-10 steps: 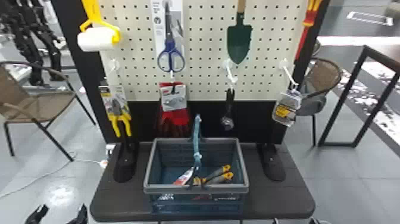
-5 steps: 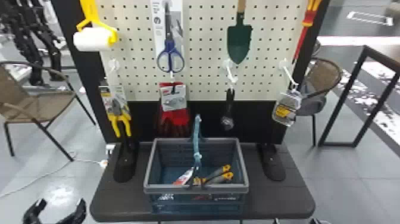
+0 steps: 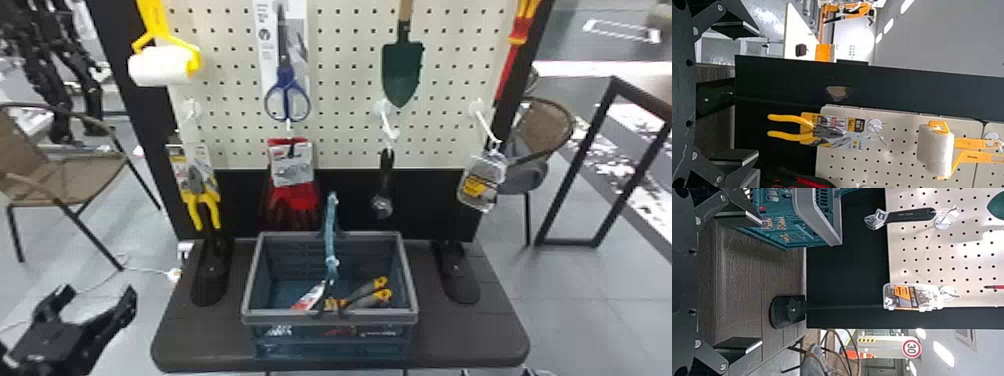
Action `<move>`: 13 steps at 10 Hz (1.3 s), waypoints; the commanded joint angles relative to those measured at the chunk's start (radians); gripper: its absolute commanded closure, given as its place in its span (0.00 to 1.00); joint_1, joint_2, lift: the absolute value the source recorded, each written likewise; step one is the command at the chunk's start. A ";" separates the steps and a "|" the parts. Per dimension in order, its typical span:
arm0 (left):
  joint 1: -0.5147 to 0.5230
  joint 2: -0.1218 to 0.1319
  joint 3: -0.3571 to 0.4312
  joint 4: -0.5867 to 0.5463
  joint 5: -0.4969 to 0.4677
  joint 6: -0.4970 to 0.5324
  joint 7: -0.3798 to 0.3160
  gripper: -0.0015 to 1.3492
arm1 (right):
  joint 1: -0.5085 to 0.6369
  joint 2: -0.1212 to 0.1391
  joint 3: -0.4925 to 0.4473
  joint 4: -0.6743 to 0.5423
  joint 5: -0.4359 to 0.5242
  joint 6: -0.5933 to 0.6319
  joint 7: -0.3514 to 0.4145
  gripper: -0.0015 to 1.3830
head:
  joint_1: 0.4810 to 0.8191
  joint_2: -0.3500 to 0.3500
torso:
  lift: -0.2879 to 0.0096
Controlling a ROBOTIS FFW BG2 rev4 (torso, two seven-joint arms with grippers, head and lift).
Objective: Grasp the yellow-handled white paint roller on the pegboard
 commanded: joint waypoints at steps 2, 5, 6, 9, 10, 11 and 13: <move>-0.052 -0.004 0.008 -0.111 0.023 0.195 -0.015 0.16 | -0.001 -0.010 0.015 0.002 -0.004 0.014 0.000 0.16 | 0.20 0.50 | 0.63; -0.121 0.072 -0.018 -0.169 0.049 0.324 -0.008 0.16 | -0.015 -0.040 0.048 0.006 -0.023 0.034 0.000 0.16 | 0.20 0.50 | 0.63; -0.141 0.127 -0.028 -0.187 0.072 0.361 0.005 0.16 | -0.016 -0.041 0.048 0.006 -0.024 0.034 0.000 0.16 | 0.20 0.50 | 0.63; -0.222 0.302 -0.042 -0.215 0.181 0.447 0.043 0.16 | -0.013 -0.064 0.048 -0.011 -0.027 0.057 0.000 0.16 | 0.20 0.50 | 0.63; -0.265 0.362 -0.048 -0.215 0.201 0.479 0.048 0.16 | -0.015 -0.067 0.048 -0.012 -0.032 0.058 0.000 0.16 | 0.20 0.50 | 0.63; -0.301 0.413 -0.053 -0.214 0.244 0.501 0.061 0.16 | -0.019 -0.070 0.048 -0.012 -0.030 0.060 0.000 0.16 | 0.20 0.50 | 0.63; -0.385 0.483 -0.064 -0.212 0.277 0.548 0.064 0.16 | -0.021 -0.075 0.052 -0.012 -0.035 0.066 0.000 0.16 | 0.20 0.50 | 0.63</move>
